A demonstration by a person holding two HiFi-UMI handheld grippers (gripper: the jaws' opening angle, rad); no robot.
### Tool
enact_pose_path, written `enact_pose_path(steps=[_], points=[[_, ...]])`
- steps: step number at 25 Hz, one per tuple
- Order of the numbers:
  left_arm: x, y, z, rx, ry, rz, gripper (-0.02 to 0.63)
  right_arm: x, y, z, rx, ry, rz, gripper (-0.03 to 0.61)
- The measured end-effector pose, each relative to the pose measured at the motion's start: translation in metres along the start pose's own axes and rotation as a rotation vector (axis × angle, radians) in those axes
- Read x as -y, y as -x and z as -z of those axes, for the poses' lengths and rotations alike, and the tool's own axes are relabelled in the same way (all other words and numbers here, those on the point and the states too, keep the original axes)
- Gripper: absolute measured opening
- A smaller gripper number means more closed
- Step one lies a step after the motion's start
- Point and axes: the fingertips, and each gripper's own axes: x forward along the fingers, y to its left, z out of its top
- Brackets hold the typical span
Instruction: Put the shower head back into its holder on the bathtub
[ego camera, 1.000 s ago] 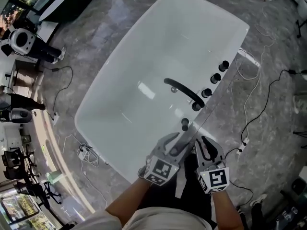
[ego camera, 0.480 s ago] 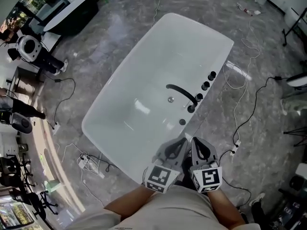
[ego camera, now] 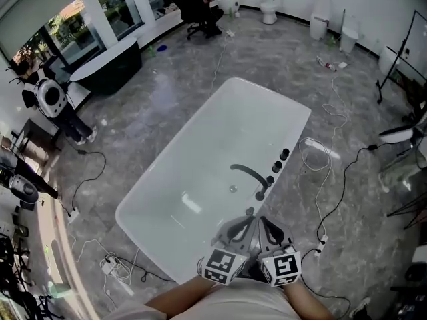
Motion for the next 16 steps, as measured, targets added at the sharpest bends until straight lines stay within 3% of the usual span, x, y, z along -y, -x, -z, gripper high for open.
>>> enact_pose_path(steps=[16], points=[[0.014,0.004,-0.005,0.02,-0.009,0.02,0.005,-0.002,0.013,0.005,-0.021,0.021,0.029,0.012]])
